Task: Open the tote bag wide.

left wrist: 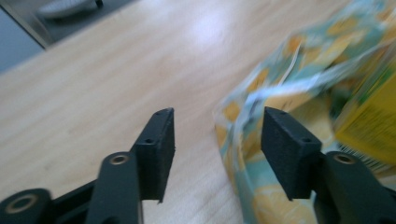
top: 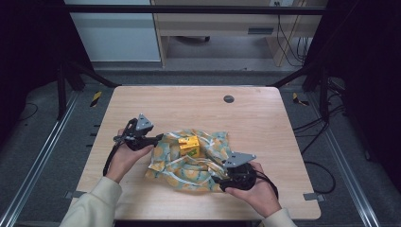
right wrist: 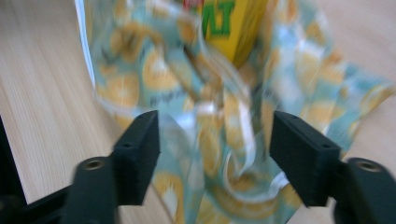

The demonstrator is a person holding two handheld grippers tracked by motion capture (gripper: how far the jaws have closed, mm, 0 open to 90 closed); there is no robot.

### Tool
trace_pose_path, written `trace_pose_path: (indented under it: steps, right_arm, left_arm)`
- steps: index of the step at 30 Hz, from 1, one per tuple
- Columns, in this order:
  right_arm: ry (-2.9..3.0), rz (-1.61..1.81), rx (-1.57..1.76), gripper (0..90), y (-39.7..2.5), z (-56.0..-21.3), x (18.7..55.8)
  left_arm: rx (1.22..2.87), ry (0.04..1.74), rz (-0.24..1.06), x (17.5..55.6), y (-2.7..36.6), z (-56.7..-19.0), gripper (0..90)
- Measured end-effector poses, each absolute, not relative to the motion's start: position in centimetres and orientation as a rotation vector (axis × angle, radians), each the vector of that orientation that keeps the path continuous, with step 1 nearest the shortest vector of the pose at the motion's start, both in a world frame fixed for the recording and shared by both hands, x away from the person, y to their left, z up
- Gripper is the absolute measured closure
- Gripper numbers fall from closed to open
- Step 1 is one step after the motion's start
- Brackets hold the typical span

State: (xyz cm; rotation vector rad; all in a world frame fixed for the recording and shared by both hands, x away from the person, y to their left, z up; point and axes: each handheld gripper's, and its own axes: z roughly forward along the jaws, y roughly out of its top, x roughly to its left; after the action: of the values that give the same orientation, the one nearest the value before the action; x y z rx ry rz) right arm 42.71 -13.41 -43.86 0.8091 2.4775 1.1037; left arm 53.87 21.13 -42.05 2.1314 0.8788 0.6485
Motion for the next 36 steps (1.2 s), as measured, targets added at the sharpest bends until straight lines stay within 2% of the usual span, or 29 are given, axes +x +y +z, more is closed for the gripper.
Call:
trace_pose_path:
  steps: [2, 5, 14, 16, 24, 32, 36]
  right_arm:
    - [2.422, 1.137, 0.828, 23.5, -13.4, -42.4, 42.9]
    - [2.335, 1.162, 0.878, 17.7, -14.0, -40.6, 43.4]
    - [2.179, 1.194, 1.015, 11.4, -16.6, -38.8, 44.0]
    - [2.17, 1.182, 1.055, 8.7, -17.3, -38.8, 44.2]
    - [2.142, 1.152, 1.132, 7.9, -20.0, -39.9, 44.4]
    - [2.151, 1.073, 1.246, 7.9, -22.6, -42.5, 44.4]
    - [2.134, 1.065, 1.367, 8.3, -23.3, -43.7, 45.7]
  left_arm:
    - [2.104, 0.874, 0.644, 53.4, 21.1, -40.8, 37.1]
    - [2.092, 0.864, 0.668, 52.8, 21.2, -39.7, 31.1]
    - [2.115, 0.888, 0.658, 50.8, 23.0, -38.4, 20.5]
    - [2.112, 0.902, 0.653, 50.5, 23.5, -38.5, 18.3]
    - [2.13, 0.986, 0.663, 50.0, 27.1, -40.7, 11.6]
    - [2.155, 1.085, 0.646, 49.9, 30.1, -43.7, 8.1]
    - [2.171, 1.129, 0.628, 49.9, 31.1, -45.5, 7.9]
